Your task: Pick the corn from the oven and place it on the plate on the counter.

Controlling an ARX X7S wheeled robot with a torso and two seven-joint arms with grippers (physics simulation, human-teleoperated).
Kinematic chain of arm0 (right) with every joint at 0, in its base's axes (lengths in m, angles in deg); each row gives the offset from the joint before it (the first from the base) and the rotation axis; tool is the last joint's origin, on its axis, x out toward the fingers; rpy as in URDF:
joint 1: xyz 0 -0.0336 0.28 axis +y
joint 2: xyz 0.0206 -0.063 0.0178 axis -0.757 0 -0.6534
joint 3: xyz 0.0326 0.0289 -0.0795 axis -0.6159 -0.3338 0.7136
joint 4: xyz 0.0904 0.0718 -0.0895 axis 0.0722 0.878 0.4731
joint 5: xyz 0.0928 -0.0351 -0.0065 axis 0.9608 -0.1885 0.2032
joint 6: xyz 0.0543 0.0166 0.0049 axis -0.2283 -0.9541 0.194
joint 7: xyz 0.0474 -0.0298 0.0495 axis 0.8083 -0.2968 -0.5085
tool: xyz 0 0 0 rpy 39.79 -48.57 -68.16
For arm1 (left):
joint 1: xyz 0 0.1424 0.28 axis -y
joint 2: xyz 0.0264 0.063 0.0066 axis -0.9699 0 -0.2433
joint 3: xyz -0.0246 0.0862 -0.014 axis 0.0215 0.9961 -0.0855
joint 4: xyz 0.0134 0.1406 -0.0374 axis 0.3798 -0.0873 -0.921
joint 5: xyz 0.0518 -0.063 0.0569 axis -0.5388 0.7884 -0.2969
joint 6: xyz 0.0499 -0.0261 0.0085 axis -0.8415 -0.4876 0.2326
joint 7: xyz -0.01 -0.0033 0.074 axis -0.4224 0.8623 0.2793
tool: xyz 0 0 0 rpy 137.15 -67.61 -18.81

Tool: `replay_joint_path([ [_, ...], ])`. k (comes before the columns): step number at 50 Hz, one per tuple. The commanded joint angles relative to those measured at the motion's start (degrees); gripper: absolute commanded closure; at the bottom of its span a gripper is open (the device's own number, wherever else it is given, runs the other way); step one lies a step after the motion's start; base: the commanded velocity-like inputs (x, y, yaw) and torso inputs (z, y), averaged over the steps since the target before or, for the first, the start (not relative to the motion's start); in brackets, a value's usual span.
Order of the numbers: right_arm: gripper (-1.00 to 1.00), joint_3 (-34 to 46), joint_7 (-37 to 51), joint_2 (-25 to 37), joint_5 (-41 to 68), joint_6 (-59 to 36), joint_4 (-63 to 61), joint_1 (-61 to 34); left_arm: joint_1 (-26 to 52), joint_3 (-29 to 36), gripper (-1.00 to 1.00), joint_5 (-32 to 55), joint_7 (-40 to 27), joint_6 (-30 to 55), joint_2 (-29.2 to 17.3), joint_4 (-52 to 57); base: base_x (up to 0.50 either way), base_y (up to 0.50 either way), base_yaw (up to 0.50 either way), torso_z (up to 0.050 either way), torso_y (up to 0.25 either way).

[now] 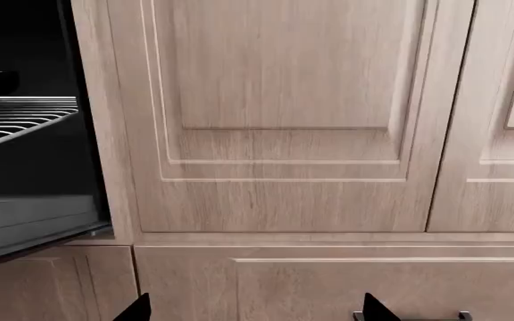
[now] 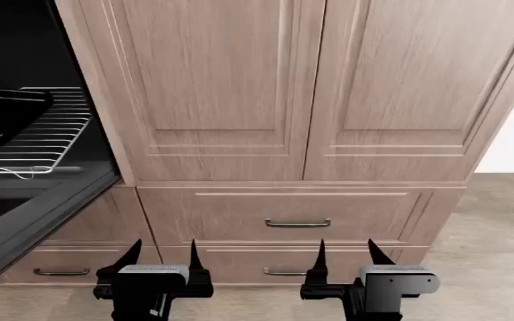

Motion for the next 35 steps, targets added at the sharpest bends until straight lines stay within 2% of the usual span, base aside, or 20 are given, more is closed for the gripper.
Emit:
replay_joint_path([
  [1,-1.0,1.15,0.78,0.97,1.05,-0.09,0.31,-0.05,0.04,1.14,-1.0,0.78,-1.07,-0.61,-0.9,-0.44,0.0,0.0,0.0,0.0,0.0],
  [14,-1.0,2.4,3.8,2.71,3.93,-1.9,0.1,-0.53,-0.04,3.8,-1.0,2.1,-3.55,-1.5,-2.98,-0.53,0.0,0.0,0.0,0.0,0.0],
  [26,-1.0,2.98,4.9,4.01,6.32,-4.35,-3.71,-0.02,-0.95,5.18,-1.0,2.13,-5.22,-0.26,-4.33,3.79,0.0,0.0,0.0,0.0,0.0],
  [30,-1.0,2.7,6.57,5.16,6.4,-10.27,-11.7,-0.23,-0.17,5.15,-1.0,2.14,-5.97,2.18,-4.84,9.64,0.0,0.0,0.0,0.0,0.0],
  [33,-1.0,2.52,8.1,6.0,7.95,-21.58,-22.41,-2.76,2.4,4.59,-1.0,3.62,-6.54,10.13,-5.17,20.01,0.0,0.0,0.0,0.0,0.0],
  [35,-1.0,3.63,8.77,6.84,7.02,-25.53,-26.98,-4.74,4.41,4.66,-1.0,4.61,-6.7,15.97,-5.43,26.54,0.0,0.0,0.0,0.0,0.0],
])
